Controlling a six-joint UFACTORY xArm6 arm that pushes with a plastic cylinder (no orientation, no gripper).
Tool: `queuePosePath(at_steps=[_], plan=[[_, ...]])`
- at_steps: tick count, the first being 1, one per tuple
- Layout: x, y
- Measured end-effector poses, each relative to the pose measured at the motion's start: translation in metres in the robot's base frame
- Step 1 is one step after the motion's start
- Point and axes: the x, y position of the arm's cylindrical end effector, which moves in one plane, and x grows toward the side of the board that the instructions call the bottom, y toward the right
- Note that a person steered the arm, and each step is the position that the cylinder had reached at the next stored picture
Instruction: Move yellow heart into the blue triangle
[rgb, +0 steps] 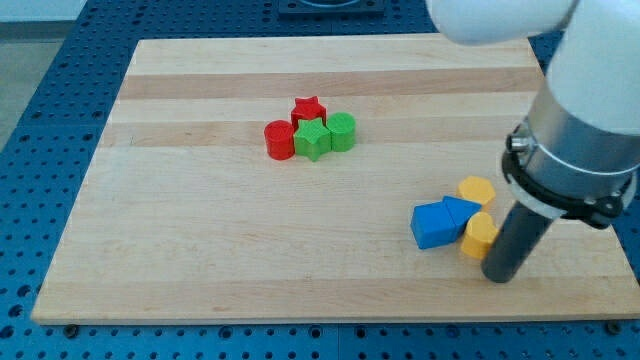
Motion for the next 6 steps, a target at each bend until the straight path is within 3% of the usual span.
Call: queuePosePath(at_steps=[4,6], plan=[[0.010,-0.041],[-0.026,-0.043]])
